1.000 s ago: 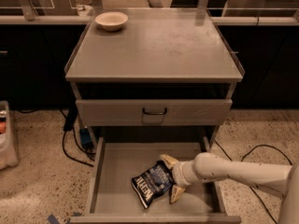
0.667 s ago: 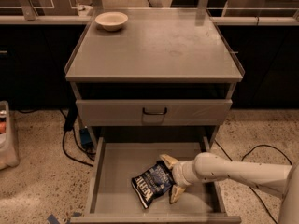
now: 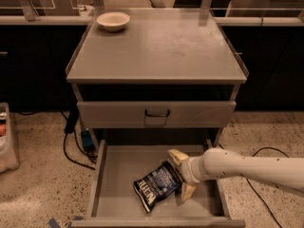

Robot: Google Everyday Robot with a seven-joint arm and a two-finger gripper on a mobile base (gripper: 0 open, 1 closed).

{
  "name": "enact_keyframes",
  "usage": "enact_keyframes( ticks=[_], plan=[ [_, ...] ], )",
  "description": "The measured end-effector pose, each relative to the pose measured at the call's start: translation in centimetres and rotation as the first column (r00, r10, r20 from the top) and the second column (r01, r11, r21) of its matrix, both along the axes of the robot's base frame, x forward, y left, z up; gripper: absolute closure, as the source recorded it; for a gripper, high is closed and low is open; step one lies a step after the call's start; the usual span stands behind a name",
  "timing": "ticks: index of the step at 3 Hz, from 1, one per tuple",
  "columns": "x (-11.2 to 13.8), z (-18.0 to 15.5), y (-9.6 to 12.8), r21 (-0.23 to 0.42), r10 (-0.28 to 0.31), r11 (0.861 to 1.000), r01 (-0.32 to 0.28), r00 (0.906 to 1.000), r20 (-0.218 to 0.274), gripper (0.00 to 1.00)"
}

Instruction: Place blue chip bag into middle drawer

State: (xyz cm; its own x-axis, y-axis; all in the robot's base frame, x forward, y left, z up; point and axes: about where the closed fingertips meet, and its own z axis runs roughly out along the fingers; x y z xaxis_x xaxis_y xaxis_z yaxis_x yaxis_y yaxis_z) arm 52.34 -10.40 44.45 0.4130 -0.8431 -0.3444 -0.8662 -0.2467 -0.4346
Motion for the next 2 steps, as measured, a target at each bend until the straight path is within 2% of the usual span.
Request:
enact_keyframes(
  ticks=[1, 2],
  plan=[
    [-1.2, 4.8, -2.8, -0.080, -0.057, 0.995, 0.061, 0.9972, 0.048, 0.00],
    [-2.2, 8.6, -5.9, -0.149, -0.131, 0.978, 0.146, 0.9857, 0.106, 0.00]
  ],
)
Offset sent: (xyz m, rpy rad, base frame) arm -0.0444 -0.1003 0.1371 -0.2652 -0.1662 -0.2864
